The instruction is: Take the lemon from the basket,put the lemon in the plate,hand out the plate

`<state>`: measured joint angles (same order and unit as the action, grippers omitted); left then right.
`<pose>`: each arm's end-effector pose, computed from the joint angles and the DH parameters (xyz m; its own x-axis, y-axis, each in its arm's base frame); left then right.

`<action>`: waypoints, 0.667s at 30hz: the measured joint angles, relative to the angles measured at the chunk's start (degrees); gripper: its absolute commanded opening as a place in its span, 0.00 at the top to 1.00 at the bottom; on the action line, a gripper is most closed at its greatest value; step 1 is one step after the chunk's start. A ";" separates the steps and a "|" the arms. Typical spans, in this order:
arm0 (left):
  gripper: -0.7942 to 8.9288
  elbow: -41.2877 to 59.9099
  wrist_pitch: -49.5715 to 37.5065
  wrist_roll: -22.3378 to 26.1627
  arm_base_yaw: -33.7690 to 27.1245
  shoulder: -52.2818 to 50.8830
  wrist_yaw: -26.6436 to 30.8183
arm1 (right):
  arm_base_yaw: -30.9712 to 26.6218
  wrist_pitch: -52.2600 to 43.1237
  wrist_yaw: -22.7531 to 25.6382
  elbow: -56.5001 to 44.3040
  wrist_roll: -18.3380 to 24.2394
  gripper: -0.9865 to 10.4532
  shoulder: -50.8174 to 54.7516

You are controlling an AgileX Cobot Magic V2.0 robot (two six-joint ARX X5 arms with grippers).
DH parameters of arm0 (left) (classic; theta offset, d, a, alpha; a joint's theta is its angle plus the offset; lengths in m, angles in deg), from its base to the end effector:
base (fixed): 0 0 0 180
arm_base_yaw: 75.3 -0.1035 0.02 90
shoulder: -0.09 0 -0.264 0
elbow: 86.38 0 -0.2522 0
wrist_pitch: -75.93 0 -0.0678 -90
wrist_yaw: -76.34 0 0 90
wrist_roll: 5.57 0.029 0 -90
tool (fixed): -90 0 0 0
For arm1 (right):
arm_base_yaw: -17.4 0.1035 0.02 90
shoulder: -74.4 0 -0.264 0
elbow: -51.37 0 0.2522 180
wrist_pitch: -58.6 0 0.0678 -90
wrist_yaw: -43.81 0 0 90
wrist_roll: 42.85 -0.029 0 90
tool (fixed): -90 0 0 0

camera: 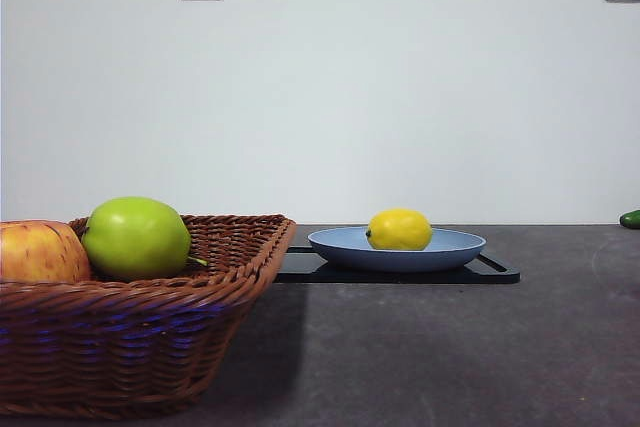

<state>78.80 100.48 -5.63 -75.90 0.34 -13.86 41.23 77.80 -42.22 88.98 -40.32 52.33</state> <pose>0.0954 0.0009 0.1513 0.9848 0.0068 -0.1733 -0.0072 1.0000 -0.0016 0.1059 0.0446 0.2641 0.9387 0.3389 -0.0637 -0.3421 0.9384 -0.0485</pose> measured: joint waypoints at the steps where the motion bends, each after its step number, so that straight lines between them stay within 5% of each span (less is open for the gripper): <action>1: 0.91 0.00 0.00 0.00 0.00 0.00 0.00 | -1.49 -1.31 -0.68 -2.80 0.35 0.91 1.81; 8: 0.91 0.00 0.00 0.00 0.00 0.00 0.00 | -10.86 -4.15 -3.87 -18.25 0.31 0.91 13.14; 20: 0.91 0.00 0.00 0.00 0.00 0.00 0.00 | -15.23 -1.46 -5.44 -22.01 0.28 0.91 21.92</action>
<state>78.80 100.48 -5.63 -75.90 0.34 -13.86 26.00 76.33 -47.66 66.97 -40.04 74.25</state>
